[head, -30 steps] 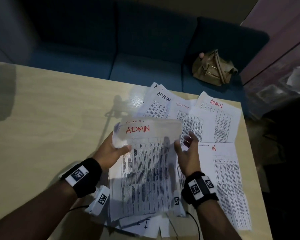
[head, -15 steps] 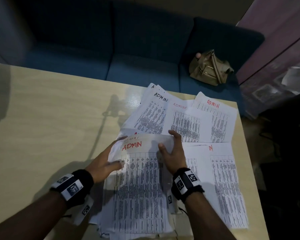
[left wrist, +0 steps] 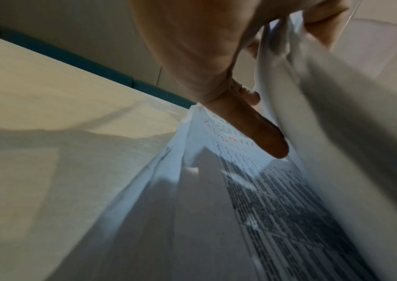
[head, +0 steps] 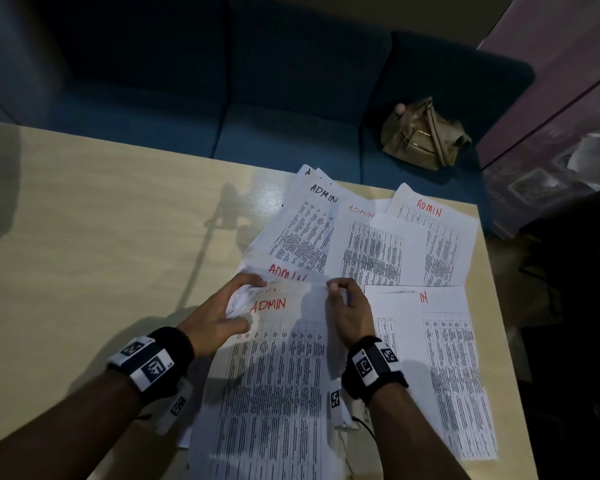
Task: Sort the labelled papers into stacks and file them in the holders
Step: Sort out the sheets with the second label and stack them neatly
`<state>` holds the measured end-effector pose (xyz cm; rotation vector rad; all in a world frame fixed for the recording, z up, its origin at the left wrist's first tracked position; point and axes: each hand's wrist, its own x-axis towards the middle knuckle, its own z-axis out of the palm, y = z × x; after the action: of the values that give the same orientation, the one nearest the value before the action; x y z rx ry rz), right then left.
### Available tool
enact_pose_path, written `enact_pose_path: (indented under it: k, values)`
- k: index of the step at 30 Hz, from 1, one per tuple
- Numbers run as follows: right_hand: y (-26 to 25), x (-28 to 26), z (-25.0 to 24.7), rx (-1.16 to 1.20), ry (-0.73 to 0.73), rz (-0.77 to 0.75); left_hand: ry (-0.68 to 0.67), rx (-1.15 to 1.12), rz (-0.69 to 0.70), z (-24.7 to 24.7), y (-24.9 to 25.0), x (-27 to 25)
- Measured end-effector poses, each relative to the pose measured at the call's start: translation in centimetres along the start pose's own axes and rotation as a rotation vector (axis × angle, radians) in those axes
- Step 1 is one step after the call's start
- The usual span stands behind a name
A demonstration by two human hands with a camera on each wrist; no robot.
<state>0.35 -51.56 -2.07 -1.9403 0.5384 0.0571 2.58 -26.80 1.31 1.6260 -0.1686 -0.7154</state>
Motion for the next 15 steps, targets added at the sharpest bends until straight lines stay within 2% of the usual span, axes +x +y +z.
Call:
enact_pose_path:
  k: [3,8,11,15]
  values:
    - [0.0,0.1,0.2,0.013,0.040,-0.018,0.022,-0.063,0.010,0.5,-0.6,-0.1]
    - [0.0,-0.4,0.8,-0.011,-0.047,0.002,0.033,-0.061,0.052,0.4,-2.2,-0.3]
    - [0.3,-0.5,0.3,0.038,0.020,-0.006,0.056,-0.175,-0.046,0.6,-3.6,-1.3]
    - [0.4,-0.7,0.0,0.061,-0.043,-0.039,0.062,0.021,-0.105,2.0,-5.4,-2.9]
